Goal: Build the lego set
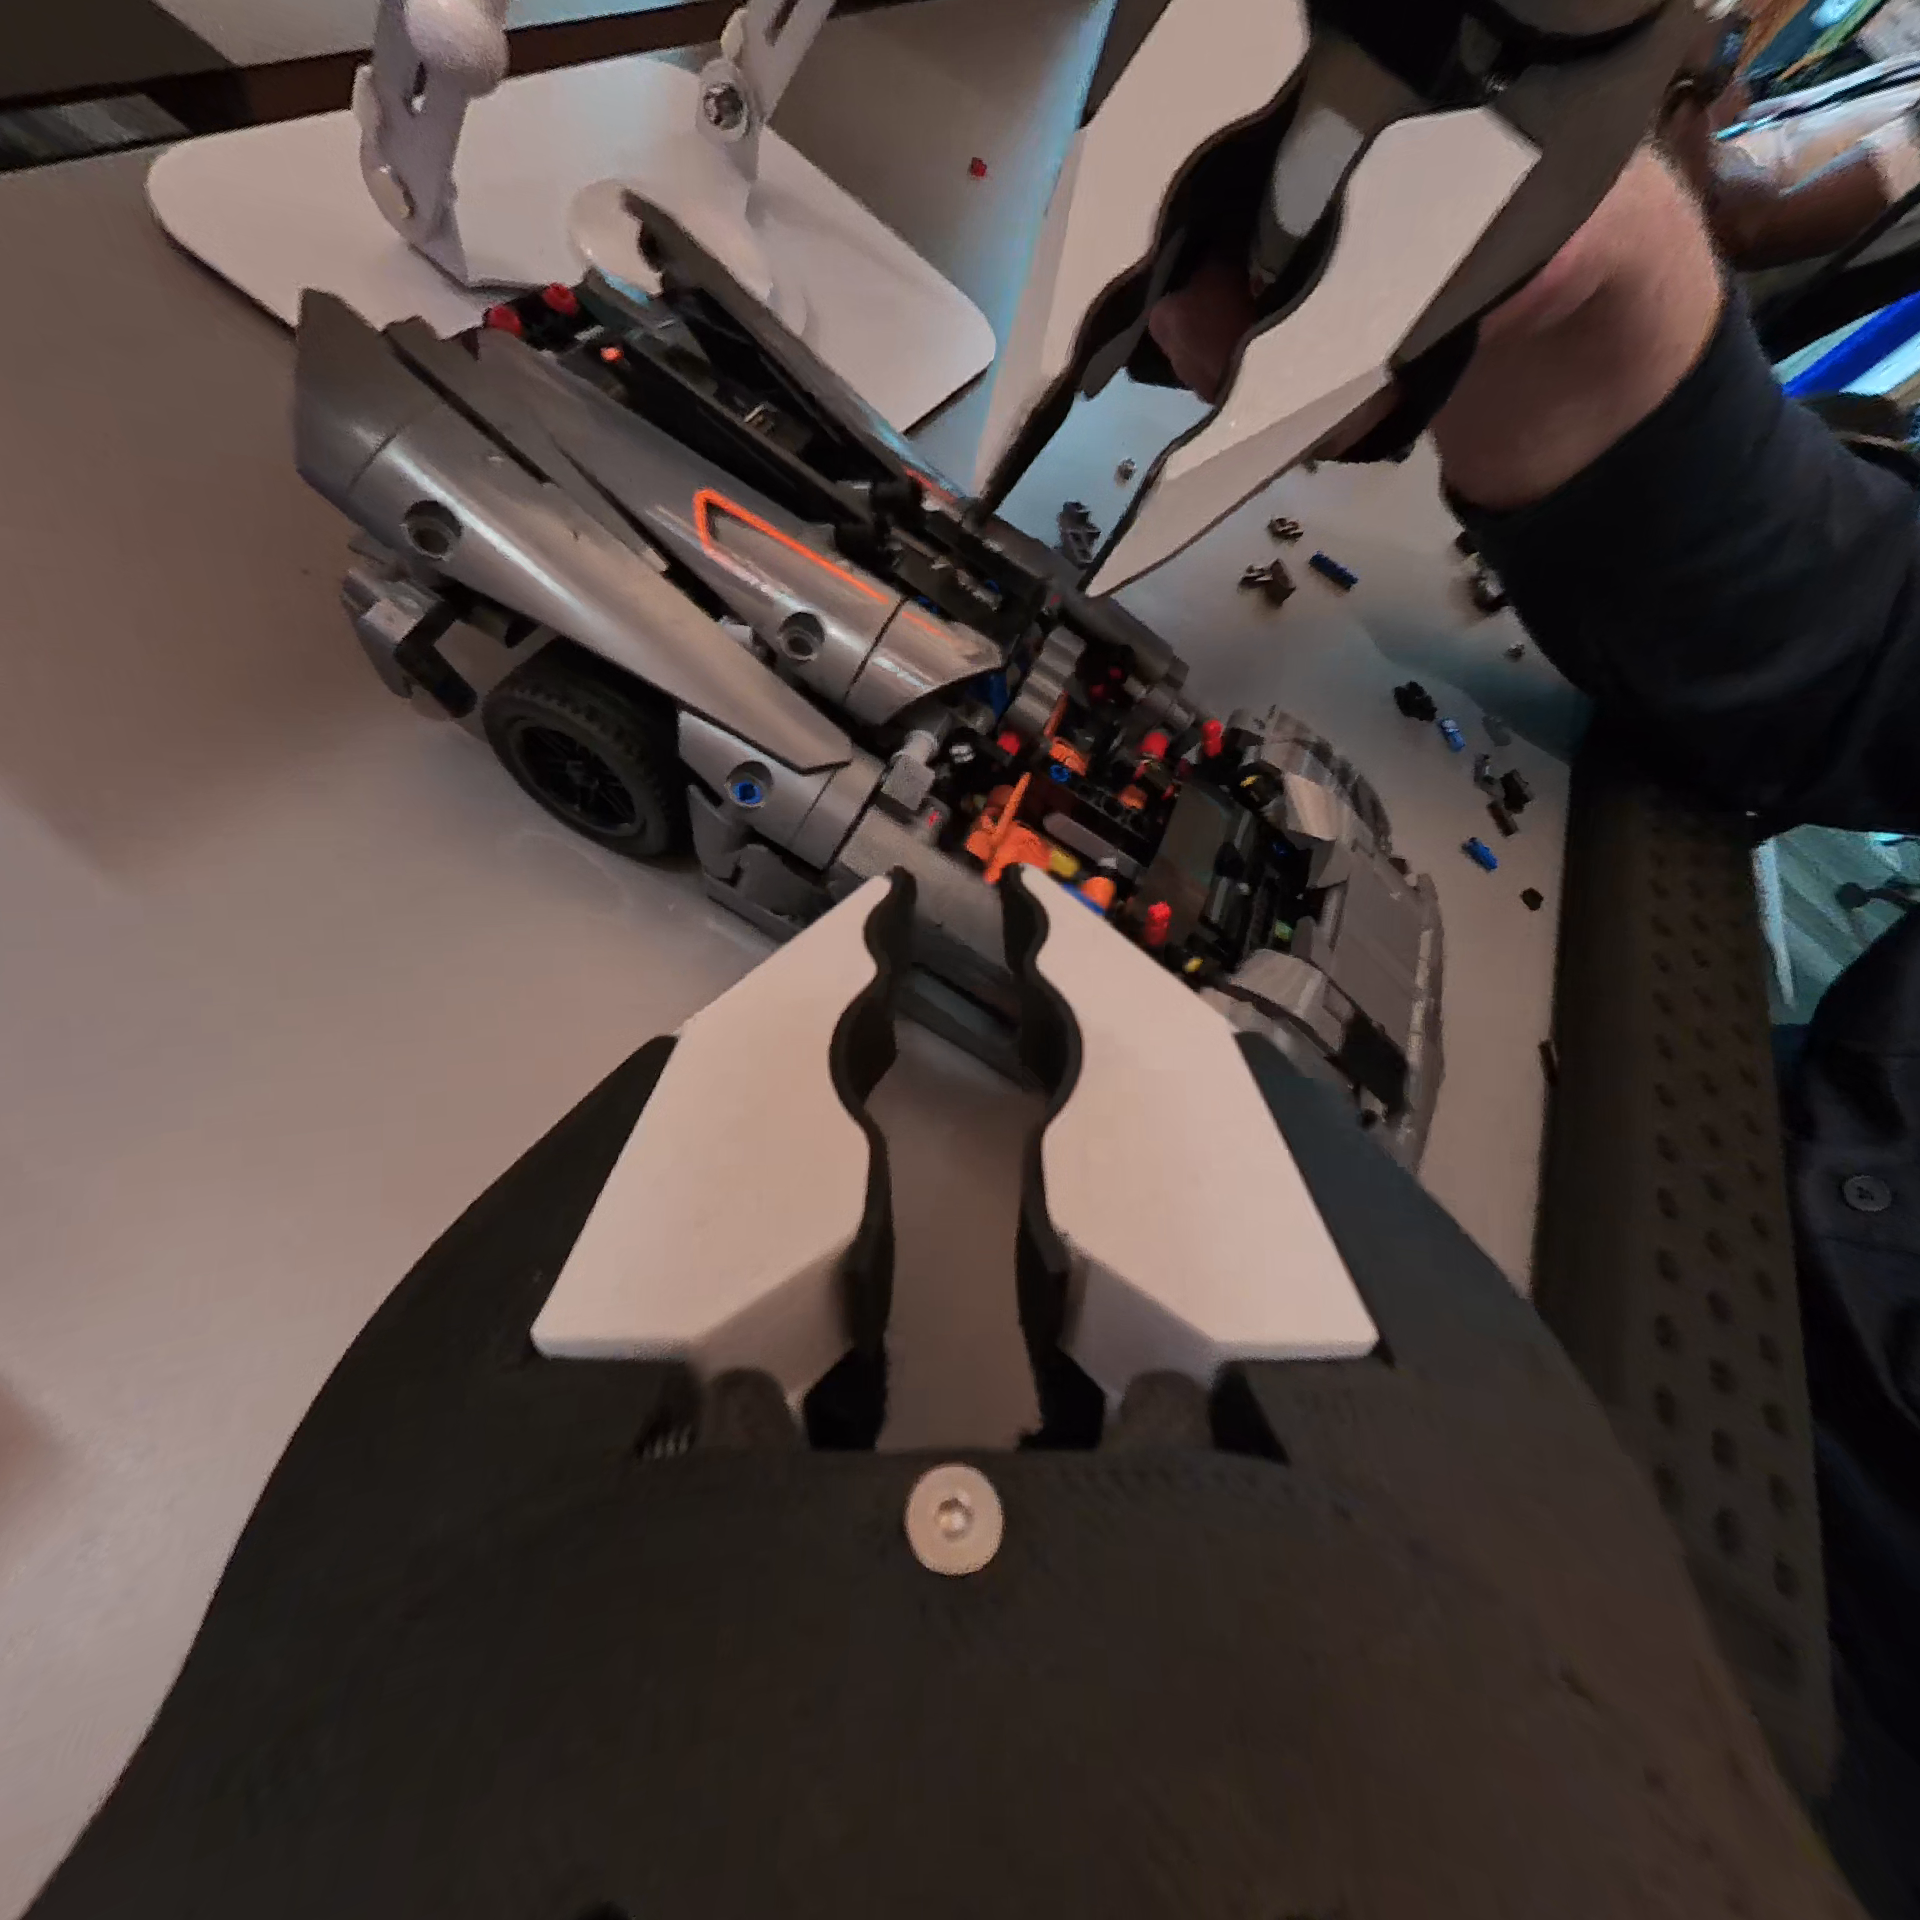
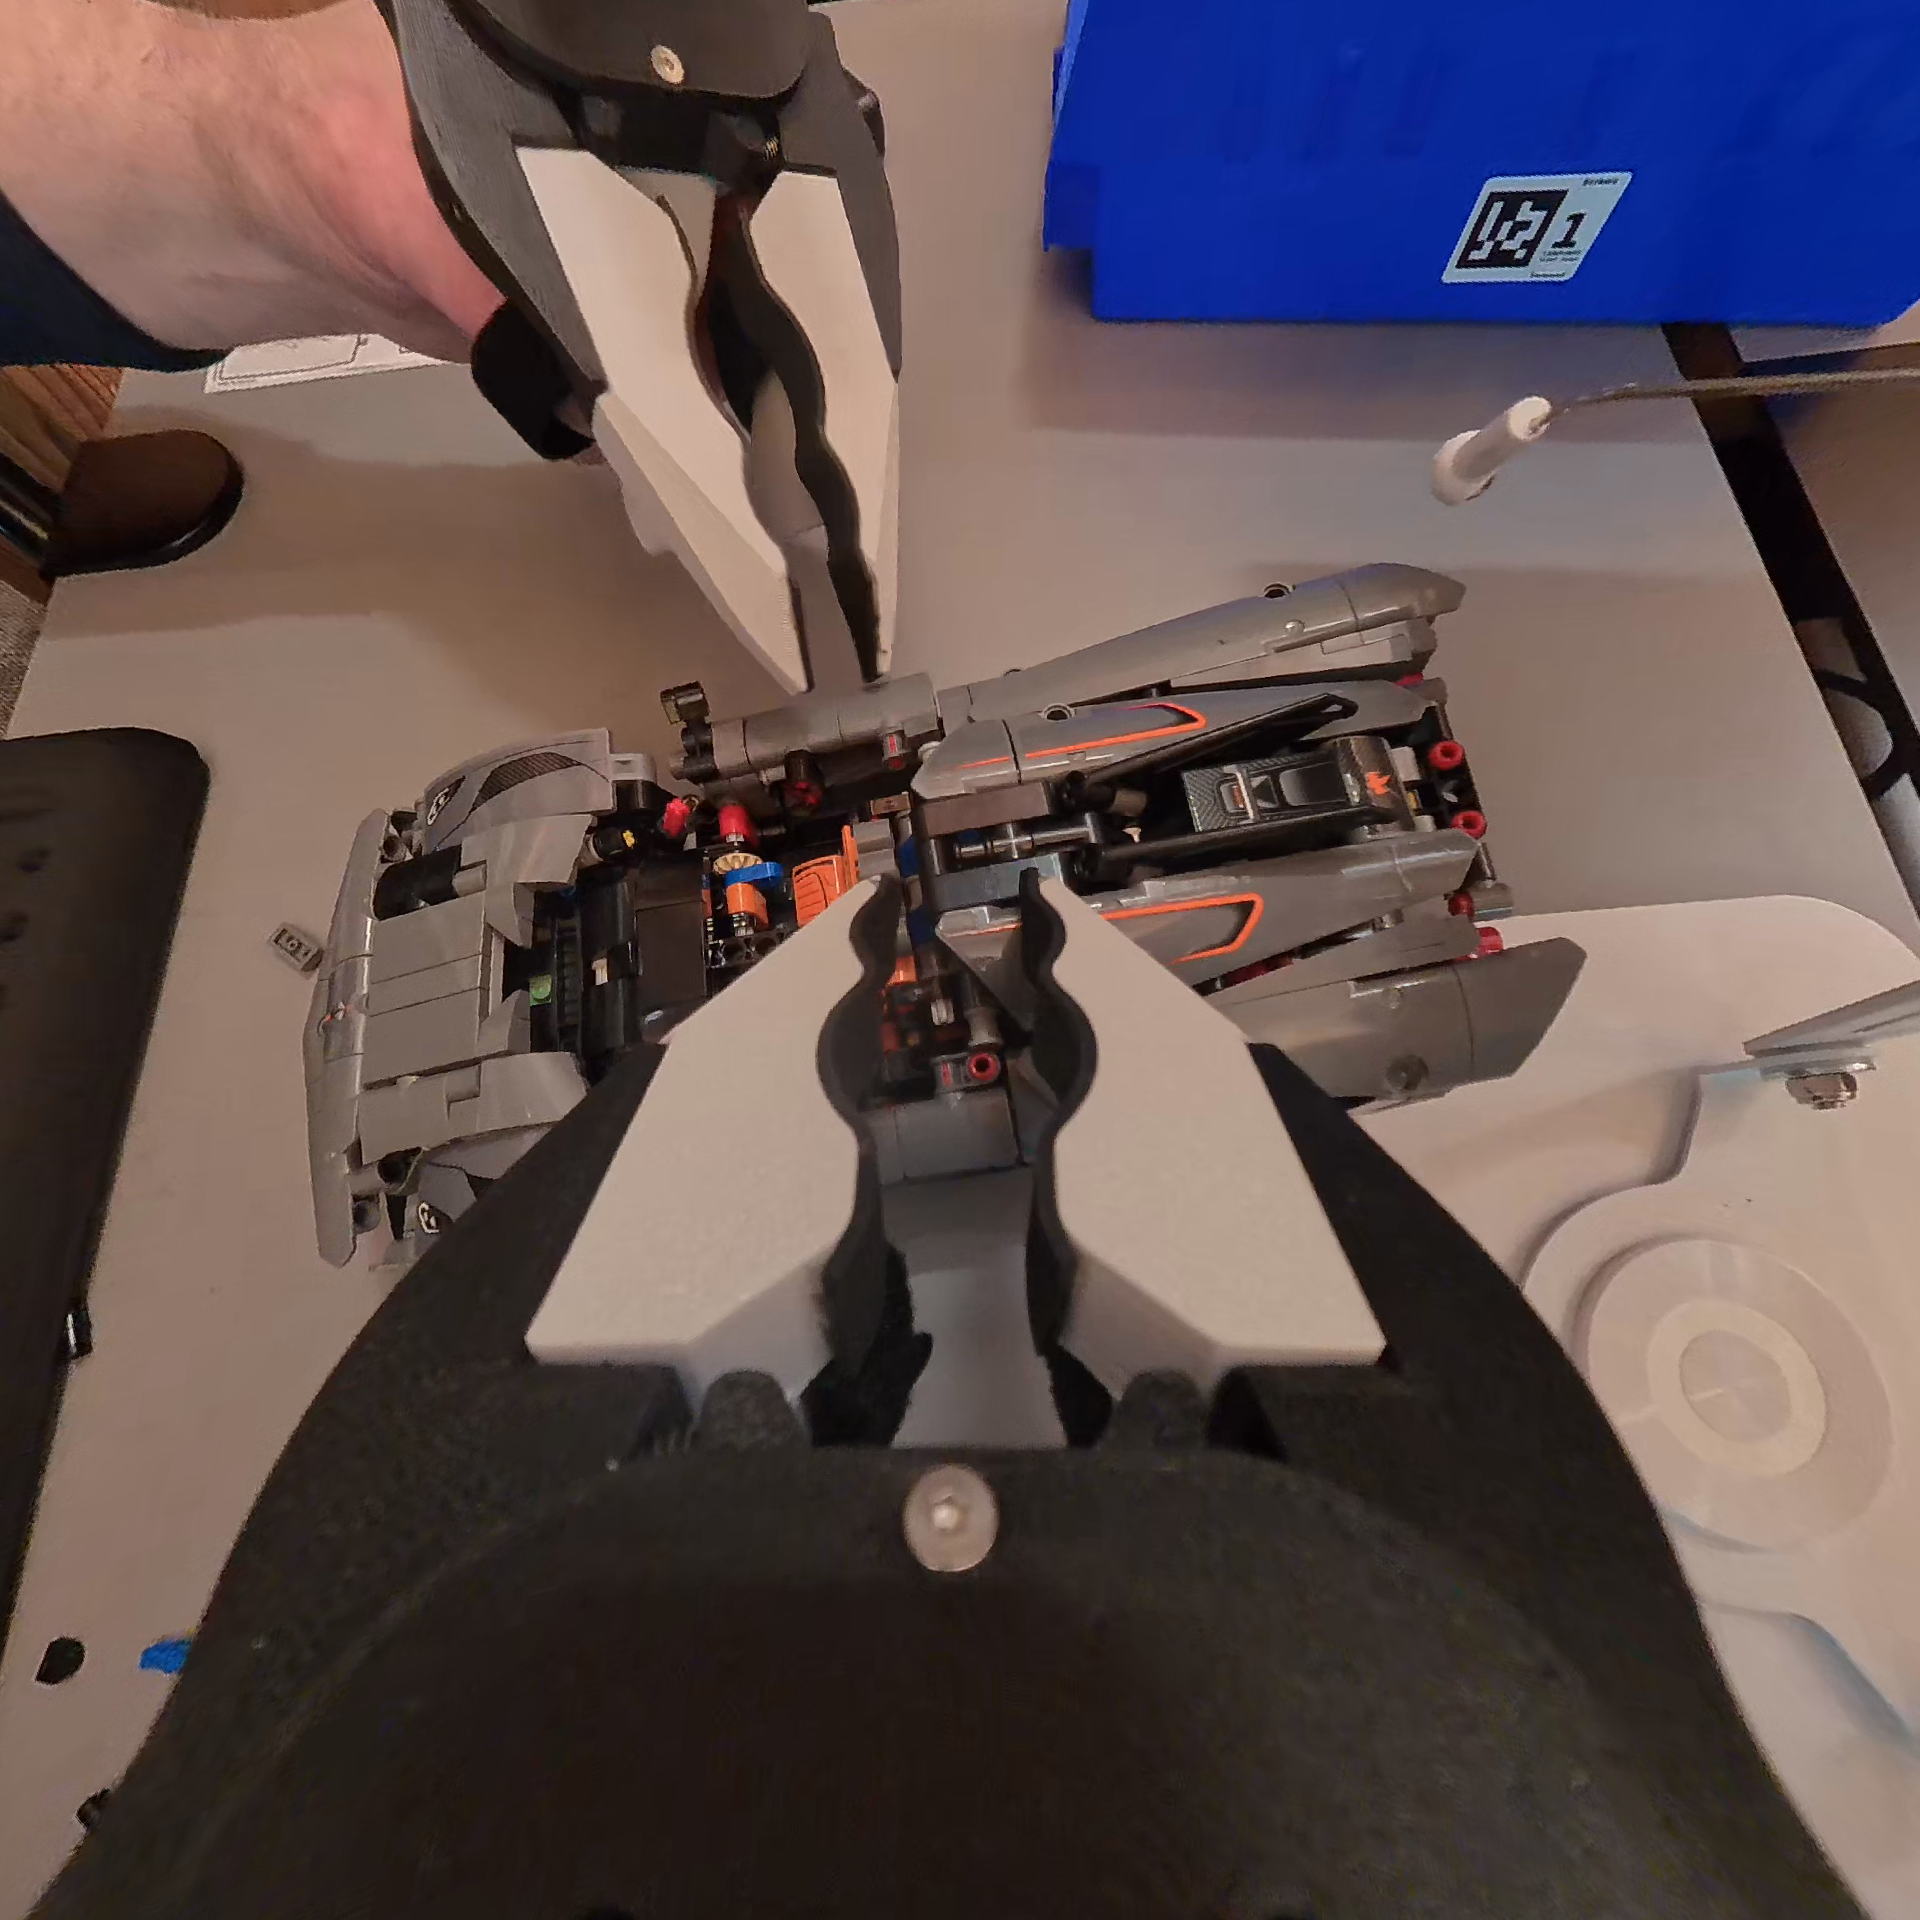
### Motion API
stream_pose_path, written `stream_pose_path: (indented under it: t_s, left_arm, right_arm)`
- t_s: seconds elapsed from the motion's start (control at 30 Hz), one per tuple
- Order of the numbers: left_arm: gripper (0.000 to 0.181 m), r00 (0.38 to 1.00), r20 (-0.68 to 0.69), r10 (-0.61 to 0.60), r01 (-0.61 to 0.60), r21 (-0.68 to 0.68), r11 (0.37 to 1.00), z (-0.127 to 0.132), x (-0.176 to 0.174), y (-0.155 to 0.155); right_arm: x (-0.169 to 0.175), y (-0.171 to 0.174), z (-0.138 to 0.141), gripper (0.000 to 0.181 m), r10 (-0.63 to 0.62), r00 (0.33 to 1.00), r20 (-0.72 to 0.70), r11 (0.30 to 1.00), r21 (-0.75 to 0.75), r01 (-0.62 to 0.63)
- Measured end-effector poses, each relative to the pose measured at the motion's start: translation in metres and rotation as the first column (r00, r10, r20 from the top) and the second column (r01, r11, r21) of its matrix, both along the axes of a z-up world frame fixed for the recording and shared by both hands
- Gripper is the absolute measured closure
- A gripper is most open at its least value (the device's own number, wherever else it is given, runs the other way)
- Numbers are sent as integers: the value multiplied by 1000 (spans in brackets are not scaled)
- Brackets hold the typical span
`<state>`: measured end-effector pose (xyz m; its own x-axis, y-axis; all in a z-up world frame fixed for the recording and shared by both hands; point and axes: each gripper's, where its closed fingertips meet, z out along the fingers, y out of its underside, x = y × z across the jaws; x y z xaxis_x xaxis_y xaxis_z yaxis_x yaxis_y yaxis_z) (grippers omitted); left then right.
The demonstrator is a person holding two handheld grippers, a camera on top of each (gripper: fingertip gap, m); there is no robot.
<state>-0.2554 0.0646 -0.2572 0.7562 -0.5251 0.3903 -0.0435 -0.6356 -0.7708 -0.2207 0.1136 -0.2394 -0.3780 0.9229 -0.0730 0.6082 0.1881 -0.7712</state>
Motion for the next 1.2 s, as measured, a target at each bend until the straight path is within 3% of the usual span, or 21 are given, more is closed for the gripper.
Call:
stream_pose_path:
  t_s: [0.5, 0.73, 1.1, 1.2]
  left_arm:
    - [164, 988, -143, 63, -62, 16, 998, -9, -10, 7]
    - [165, 996, -79, 43, -45, -20, 999, -11, -5, 5]
    - [165, 984, -161, 79, -82, -13, 997, -8, -17, 7]
    - [160, 989, -141, 35, -40, -31, 999, -6, -17, 1]
  right_arm:
    - [2, 2, 0, 161, -1, 1000, 3, 1000, -6, 1]
    - [2, 3, 0, 162, -3, 1000, 5, 1000, -9, 3]
    - [3, 5, 0, 161, -8, 1000, 11, 1000, -8, 8]
    - [5, 8, 3, 159, -14, 1000, 8, 1000, -17, 14]
